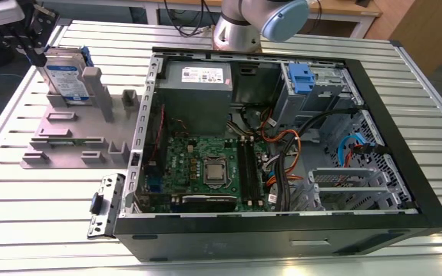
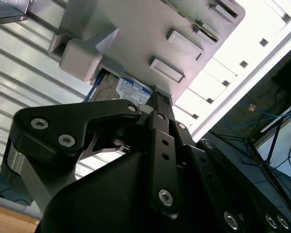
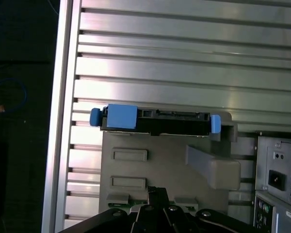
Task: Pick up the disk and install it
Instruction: 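Pick up the disk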
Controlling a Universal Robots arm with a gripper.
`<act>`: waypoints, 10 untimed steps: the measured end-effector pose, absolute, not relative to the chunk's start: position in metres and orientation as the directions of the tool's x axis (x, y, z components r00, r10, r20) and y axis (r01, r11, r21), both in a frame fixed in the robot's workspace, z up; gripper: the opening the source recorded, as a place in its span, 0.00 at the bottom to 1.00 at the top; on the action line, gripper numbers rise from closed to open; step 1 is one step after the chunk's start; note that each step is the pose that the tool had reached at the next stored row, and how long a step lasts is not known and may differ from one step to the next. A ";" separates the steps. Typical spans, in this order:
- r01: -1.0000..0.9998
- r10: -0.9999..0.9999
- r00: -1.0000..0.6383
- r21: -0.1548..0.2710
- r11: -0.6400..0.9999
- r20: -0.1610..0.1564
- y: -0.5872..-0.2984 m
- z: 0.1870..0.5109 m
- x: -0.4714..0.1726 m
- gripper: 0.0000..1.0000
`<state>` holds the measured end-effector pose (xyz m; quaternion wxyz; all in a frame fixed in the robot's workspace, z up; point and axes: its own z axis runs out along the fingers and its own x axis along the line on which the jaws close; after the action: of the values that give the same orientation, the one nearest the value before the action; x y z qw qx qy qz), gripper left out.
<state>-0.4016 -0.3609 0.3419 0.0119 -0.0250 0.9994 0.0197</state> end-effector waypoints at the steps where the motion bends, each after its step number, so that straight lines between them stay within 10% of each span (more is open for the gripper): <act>1: -0.052 -0.051 -0.998 0.039 0.998 -0.025 -0.361 0.342 -0.402 0.10; 10: -0.070 -0.069 -0.997 0.039 0.997 -0.025 -0.361 0.342 -0.402 0.10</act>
<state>-0.4016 -0.3609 0.3419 0.0117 -0.0346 0.9991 0.0198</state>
